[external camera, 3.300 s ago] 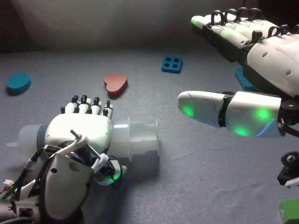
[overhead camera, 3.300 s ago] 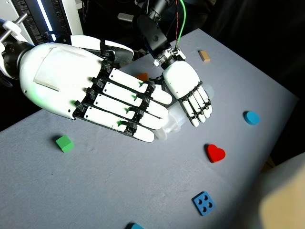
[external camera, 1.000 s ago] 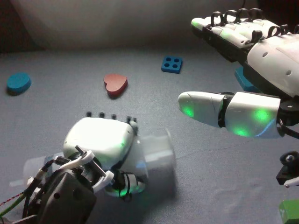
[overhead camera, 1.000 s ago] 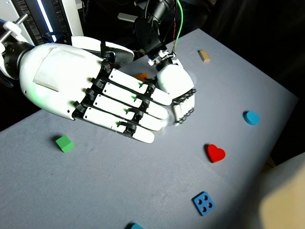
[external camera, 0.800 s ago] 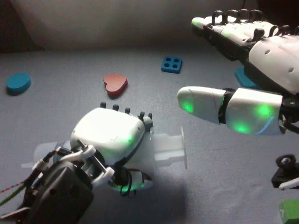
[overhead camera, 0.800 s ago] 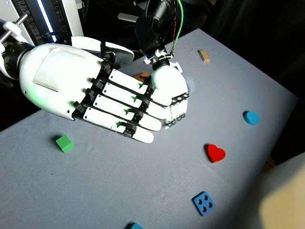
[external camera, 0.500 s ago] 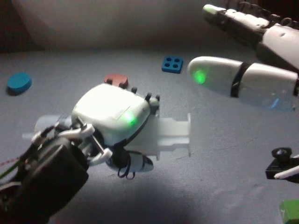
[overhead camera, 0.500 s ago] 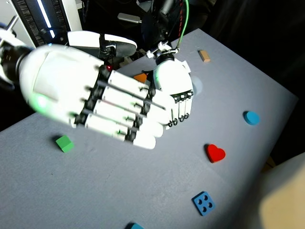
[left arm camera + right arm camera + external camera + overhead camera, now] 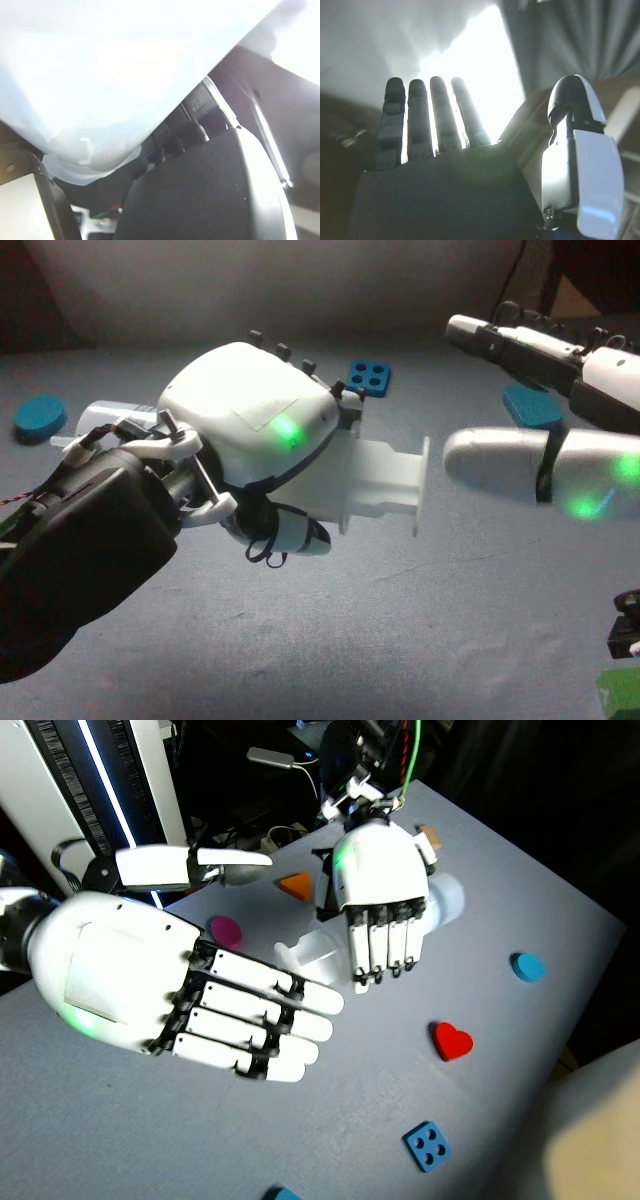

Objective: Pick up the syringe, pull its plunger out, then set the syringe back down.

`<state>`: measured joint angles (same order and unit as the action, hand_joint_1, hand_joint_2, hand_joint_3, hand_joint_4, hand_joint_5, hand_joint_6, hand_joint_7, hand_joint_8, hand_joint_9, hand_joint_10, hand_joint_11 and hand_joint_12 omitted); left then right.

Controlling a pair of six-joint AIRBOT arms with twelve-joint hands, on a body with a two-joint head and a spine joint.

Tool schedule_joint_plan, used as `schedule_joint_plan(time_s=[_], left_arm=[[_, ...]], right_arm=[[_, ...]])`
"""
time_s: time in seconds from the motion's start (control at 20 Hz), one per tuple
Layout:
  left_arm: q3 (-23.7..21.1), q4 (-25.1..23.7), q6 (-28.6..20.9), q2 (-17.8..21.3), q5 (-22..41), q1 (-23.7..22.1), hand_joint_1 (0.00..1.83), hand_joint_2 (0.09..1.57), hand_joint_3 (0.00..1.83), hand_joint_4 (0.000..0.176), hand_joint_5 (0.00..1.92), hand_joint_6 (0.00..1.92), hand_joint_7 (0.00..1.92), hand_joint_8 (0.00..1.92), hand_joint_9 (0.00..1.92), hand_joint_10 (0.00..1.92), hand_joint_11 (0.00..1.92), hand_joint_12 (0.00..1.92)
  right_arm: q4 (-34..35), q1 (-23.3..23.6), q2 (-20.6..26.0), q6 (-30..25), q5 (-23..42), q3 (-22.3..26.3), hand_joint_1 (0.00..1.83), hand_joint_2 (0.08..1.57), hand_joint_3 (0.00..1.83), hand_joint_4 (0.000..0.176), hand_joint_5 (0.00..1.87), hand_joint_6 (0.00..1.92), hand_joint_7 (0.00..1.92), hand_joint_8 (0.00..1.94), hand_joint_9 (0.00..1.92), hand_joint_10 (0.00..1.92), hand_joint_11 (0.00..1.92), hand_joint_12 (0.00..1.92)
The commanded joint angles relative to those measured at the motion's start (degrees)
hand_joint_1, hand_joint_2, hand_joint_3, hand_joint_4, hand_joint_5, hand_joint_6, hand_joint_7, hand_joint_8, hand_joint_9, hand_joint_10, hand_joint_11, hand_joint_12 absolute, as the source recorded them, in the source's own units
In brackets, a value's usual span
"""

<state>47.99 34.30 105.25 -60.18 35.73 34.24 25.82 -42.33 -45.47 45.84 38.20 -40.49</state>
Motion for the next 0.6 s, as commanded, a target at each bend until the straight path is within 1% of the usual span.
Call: schedule_joint_plan(time_s=[0.0, 0.05, 0.1, 0.15, 0.2, 0.3, 0.4, 0.45, 0.55], left_arm=[[0.31, -2.81, 0.60, 0.32, 4.35, -1.09, 1.39, 1.08, 0.00, 0.000, 0.94, 0.87, 1.08, 0.80, 1.01, 1.18, 1.07, 1.09], [0.35, -2.81, 0.58, 0.38, 4.34, -1.37, 1.39, 1.09, 0.00, 0.000, 0.93, 0.89, 1.06, 0.83, 1.00, 1.20, 1.06, 1.10], [0.35, -2.81, 0.58, 0.48, 3.96, -1.64, 1.39, 1.09, 0.00, 0.000, 0.94, 0.86, 1.08, 0.82, 0.99, 1.20, 1.05, 1.10], [0.32, -2.81, 0.58, 0.52, 3.54, -2.07, 1.39, 1.09, 0.00, 0.000, 0.92, 0.86, 1.07, 0.84, 0.98, 1.21, 1.04, 1.09], [0.28, -2.80, 0.62, 0.51, 3.36, -2.34, 1.39, 1.10, 0.00, 0.000, 0.90, 0.88, 1.06, 0.87, 0.97, 1.23, 1.04, 1.09], [0.22, 0.02, 2.38, 0.46, 3.12, -2.69, 1.39, 1.10, 0.00, 0.000, 0.88, 0.90, 1.05, 0.89, 0.96, 1.24, 1.04, 1.09], [0.28, 0.68, 2.50, 0.48, 3.47, -2.70, 1.39, 1.10, 0.00, 0.000, 0.91, 0.86, 1.05, 0.88, 0.97, 1.23, 1.04, 1.11], [0.45, 1.00, 2.50, 0.47, 3.38, -2.79, 1.39, 1.09, 0.00, 0.000, 0.93, 0.84, 1.06, 0.87, 0.97, 1.22, 1.03, 1.12], [0.66, 2.31, 3.07, 0.46, 3.36, -3.07, 1.39, 1.09, 0.00, 0.000, 0.94, 0.83, 1.06, 0.87, 0.97, 1.22, 1.03, 1.12]], right_arm=[[-2.58, 0.23, -0.11, -1.76, 6.30, -0.49, 0.58, 1.00, 0.00, 0.000, 0.05, 0.00, 0.05, 0.00, 0.03, 0.00, 0.00, 0.28], [-4.73, -0.17, -0.09, -3.10, 6.06, -1.03, 0.74, 0.98, 0.00, 0.000, 0.05, 0.00, 0.07, 0.01, 0.05, 0.01, 0.00, 0.31], [-6.31, -0.53, -0.03, -4.18, 5.75, -1.50, 0.82, 0.97, 0.00, 0.000, 0.07, 0.00, 0.10, 0.00, 0.10, 0.01, 0.00, 0.40], [-6.64, -0.78, -0.08, -4.55, 5.80, -1.91, 0.85, 0.97, 0.00, 0.000, 0.10, 0.01, 0.15, 0.01, 0.14, 0.01, 0.00, 0.49], [-6.64, -0.97, -0.31, -5.12, 6.29, -2.14, 0.86, 0.97, 0.00, 0.000, 0.12, 0.01, 0.17, 0.01, 0.15, 0.01, 0.00, 0.54], [-6.64, -1.38, -1.04, -5.55, 6.92, -2.48, 0.94, 0.96, 0.00, 0.000, 0.17, 0.01, 0.22, 0.01, 0.20, 0.01, 0.00, 0.59], [-6.64, -1.91, -1.30, -5.36, 5.54, -2.48, 0.97, 0.94, 0.00, 0.000, 0.19, 0.01, 0.25, 0.01, 0.22, 0.01, 0.00, 0.56], [-6.63, -2.11, -1.48, -5.33, 5.11, -2.47, 0.99, 0.93, 0.00, 0.000, 0.23, 0.01, 0.29, 0.02, 0.24, 0.01, 0.00, 0.60], [-6.55, -2.35, -2.09, -5.33, 5.75, -2.46, 1.02, 0.92, 0.00, 0.000, 0.24, 0.01, 0.30, 0.01, 0.25, 0.01, 0.00, 0.62]])
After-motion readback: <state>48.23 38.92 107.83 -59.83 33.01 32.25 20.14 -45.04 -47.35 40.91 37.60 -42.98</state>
